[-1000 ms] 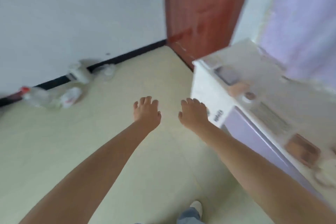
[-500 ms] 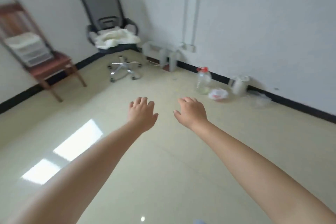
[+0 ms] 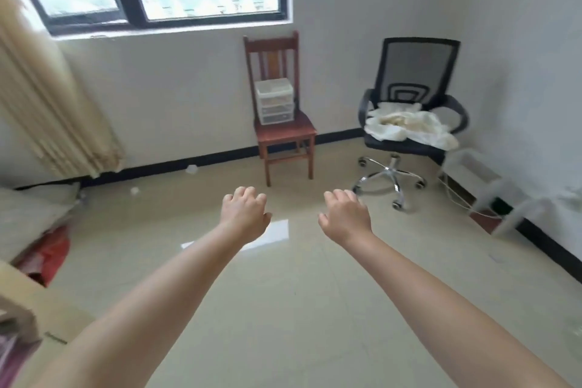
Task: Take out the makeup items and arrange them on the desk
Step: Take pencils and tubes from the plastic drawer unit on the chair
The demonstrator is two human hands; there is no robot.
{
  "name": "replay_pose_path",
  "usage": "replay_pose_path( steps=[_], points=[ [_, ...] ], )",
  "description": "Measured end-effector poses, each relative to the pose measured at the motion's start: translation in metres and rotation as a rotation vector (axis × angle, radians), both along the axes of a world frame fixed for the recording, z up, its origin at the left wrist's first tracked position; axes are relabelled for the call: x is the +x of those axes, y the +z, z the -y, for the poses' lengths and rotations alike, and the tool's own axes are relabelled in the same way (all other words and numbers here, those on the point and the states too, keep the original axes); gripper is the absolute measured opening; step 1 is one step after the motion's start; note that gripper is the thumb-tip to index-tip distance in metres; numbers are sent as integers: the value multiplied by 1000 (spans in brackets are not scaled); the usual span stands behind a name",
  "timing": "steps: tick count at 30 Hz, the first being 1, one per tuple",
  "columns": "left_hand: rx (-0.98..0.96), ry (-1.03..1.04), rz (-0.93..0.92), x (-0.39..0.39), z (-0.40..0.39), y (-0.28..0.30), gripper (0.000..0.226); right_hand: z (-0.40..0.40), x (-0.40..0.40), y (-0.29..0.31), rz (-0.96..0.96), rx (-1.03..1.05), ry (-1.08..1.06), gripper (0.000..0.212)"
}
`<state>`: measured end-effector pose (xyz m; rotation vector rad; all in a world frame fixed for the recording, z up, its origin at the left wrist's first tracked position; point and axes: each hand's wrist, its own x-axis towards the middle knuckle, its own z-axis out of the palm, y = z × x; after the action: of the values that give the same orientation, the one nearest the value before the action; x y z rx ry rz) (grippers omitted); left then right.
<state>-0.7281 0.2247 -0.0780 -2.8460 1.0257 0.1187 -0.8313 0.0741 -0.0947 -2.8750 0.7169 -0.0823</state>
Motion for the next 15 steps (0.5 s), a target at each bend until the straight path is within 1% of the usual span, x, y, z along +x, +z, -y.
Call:
replay_pose_path(
  steps=[4,9,15],
  points=[
    [-6,76,11,99,31,11,41,36,116,12,45,-5,63,36],
    [-54,139,28,228,75,2,43,84,256,1,54,-9,132,44],
    [-34,100,-38,393,147,-19,44,148,411,-19,-15,0,46,46]
  ],
)
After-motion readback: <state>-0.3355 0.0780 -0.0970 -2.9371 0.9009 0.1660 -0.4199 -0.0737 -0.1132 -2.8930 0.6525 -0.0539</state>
